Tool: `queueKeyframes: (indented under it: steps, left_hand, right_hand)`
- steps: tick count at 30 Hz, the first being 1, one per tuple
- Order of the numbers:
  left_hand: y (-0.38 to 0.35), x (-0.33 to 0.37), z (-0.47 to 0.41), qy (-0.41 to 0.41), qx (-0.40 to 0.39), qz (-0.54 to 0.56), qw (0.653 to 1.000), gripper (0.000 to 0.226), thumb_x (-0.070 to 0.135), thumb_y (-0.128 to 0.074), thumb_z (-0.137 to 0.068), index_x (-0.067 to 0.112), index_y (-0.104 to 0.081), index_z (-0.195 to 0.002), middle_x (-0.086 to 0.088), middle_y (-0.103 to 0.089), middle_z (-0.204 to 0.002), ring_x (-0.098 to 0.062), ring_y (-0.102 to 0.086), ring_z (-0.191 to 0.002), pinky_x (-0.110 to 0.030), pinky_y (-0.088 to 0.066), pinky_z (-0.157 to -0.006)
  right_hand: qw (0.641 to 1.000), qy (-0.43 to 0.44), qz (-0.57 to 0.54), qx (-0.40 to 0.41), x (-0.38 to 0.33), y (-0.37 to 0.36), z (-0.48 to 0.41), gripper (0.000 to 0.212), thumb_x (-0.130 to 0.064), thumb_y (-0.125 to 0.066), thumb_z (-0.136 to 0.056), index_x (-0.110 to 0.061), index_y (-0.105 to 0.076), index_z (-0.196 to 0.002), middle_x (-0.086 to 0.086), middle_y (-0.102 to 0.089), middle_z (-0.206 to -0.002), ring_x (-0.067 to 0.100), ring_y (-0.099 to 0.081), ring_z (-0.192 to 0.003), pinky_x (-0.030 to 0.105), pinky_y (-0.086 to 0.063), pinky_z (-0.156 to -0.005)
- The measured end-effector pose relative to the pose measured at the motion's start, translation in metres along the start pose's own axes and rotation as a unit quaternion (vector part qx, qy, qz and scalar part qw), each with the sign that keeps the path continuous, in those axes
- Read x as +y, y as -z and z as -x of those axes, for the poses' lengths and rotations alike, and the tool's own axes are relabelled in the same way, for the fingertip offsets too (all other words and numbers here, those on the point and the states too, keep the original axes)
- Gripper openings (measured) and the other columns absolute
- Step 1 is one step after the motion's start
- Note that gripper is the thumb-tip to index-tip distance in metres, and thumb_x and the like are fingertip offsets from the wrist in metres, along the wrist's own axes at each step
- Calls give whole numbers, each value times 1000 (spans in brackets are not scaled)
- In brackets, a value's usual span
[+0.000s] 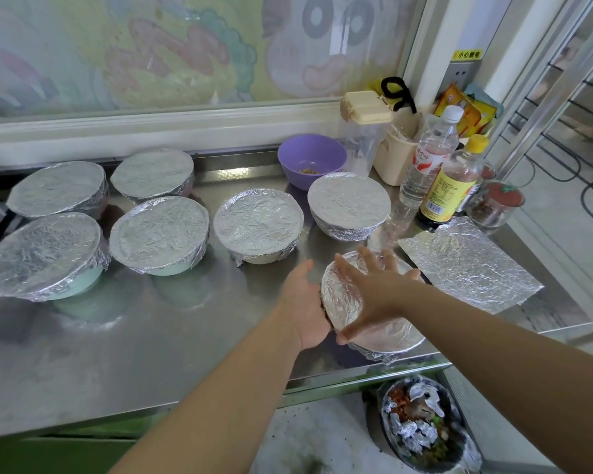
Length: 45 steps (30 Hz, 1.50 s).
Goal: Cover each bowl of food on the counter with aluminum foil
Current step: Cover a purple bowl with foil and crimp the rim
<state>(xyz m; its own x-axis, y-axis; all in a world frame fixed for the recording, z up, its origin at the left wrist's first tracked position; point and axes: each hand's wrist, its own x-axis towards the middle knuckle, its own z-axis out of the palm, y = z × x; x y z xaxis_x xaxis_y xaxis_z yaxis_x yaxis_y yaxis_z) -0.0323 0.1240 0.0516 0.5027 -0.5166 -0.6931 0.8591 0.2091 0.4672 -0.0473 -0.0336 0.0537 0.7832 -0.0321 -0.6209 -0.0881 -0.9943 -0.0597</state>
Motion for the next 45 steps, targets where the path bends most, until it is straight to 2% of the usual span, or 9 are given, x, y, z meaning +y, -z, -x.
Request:
queueKeyframes:
  steps: [6,11,23,27,30,36,40,42,45]
  left_hand:
    - [0,-5,-24,-55,-25,-79,995,64,64,-48,-92,23,-54,-140,-10,-53,-145,-25,-54,-131,-46,-35,-114]
    - [6,11,-17,-21,-6,-104,994,57,55,-31,-102,16,-61,-130,-9,-69,-115,-23,-65,-104,-36,-50,-82]
    - [-5,35,-16,43,-9,-198,979,59,63,-25,-101,20,-64,-113,-7,-76,-93,-27,-63,-99,-46,-40,-100]
    - [-9,40,-21,60,-5,-202,978,61,63,-25,-101,16,-62,-115,-13,-68,-119,-32,-61,-111,-51,-38,-108]
    - [-14,42,-24,64,-6,-197,978,63,62,-25,-101,12,-63,-110,-15,-67,-111,-34,-60,-111,-54,-36,-110]
    - [3,36,-33,-53,43,-41,997,52,54,-51,-95,14,-50,-128,-11,-56,-117,-25,-58,-106,-37,-48,-83]
    - [24,15,-29,-148,75,21,986,57,48,-43,-100,14,-43,-146,-6,-42,-152,-23,-33,-144,-40,-21,-120]
    - [31,0,-28,-158,87,31,983,58,44,-33,-105,14,-33,-153,-3,-33,-160,-18,-23,-150,-40,-11,-124]
    - [28,-21,-26,-148,50,57,986,48,42,-27,-106,10,-58,-126,-9,-60,-133,-17,-61,-120,-33,-49,-98]
  right_hand:
    - [1000,-2,-5,8,0,-2,1,150,-86,-77,-47,-52,28,-149,-2,36,-162,44,33,-145,87,2,-102]
    - [1000,0,-3,6,0,-3,-2,152,-87,-76,-46,-52,30,-148,-1,37,-161,45,33,-145,88,2,-100]
    - [1000,-2,3,12,2,-7,-7,154,-90,-74,-42,-53,33,-145,0,37,-161,46,32,-145,90,2,-99]
    - [1000,-1,0,14,2,-7,-7,154,-90,-74,-42,-53,32,-146,0,36,-162,46,31,-146,90,0,-100]
    - [1000,-3,1,18,1,-7,-6,153,-91,-73,-41,-52,32,-146,0,36,-162,47,29,-146,89,0,-100]
    - [995,-75,-54,38,-14,-13,-7,150,-98,-64,-43,-48,30,-149,3,35,-162,49,25,-148,89,-5,-101]
    - [990,-99,-98,24,-21,-11,-9,155,-104,-48,-34,-41,35,-149,7,41,-158,49,30,-145,90,0,-99]
    - [993,-83,-86,15,-14,-5,-14,163,-110,-39,-19,-42,39,-145,8,47,-152,49,37,-140,86,3,-104]
    - [997,-43,-62,-15,-2,4,-14,165,-106,-52,-18,-48,38,-143,4,51,-146,48,39,-139,81,1,-111]
